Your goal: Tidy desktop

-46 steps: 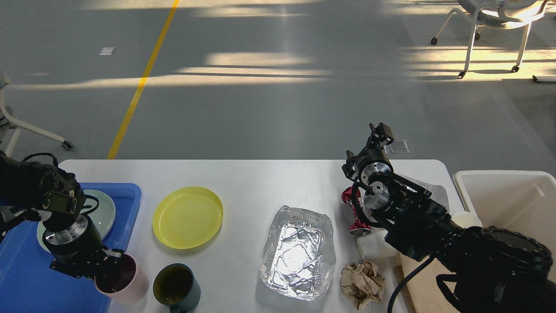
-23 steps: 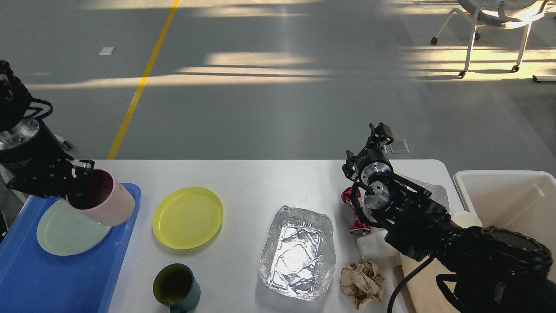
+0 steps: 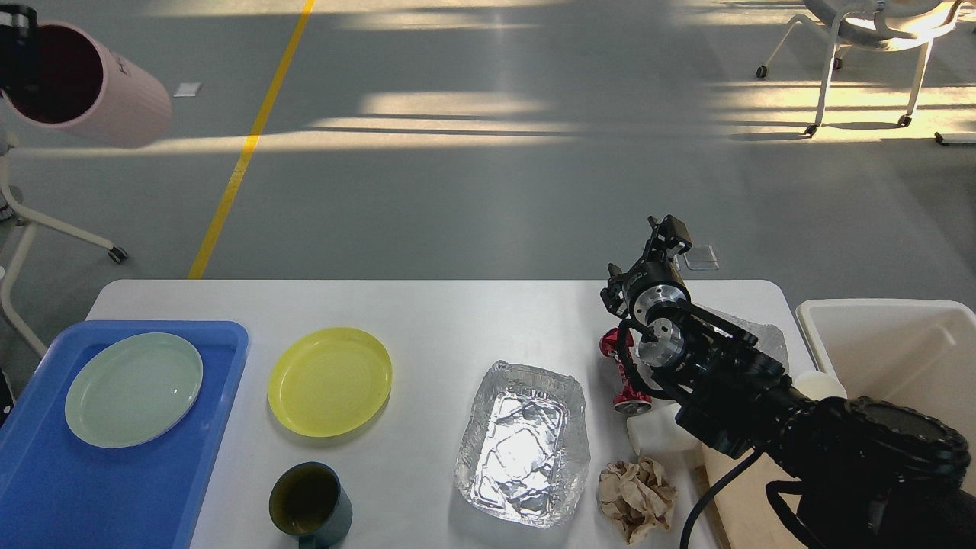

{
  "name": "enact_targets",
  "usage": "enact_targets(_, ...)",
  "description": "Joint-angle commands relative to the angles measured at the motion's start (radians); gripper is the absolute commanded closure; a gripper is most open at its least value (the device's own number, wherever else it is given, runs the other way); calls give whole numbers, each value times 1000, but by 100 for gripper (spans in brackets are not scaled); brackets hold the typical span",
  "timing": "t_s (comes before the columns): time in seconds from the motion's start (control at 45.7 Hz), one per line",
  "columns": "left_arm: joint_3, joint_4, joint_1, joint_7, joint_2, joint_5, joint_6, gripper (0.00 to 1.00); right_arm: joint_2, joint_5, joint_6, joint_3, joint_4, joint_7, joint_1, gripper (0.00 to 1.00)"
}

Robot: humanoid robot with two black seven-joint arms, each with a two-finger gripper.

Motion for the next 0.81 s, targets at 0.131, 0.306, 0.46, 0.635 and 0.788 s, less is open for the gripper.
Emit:
enact_targets(0.131,2,33,-28,45,7,0,0,100,0,1,0,0,0,0,0,0)
enact_targets(0.306,18,25,-7,60,7,3,0,100,0,1,0,0,0,0,0,0)
enact_targets(0.46,55,7,142,103,8,11,0,100,0,1,0,0,0,0,0,0)
enact_targets(0.635,108,-38,327,108,18,31,0,100,0,1,0,0,0,0,0,0)
enact_targets(0.788,61,-79,567,109,120,129,0,100,0,-1,0,0,0,0,0,0)
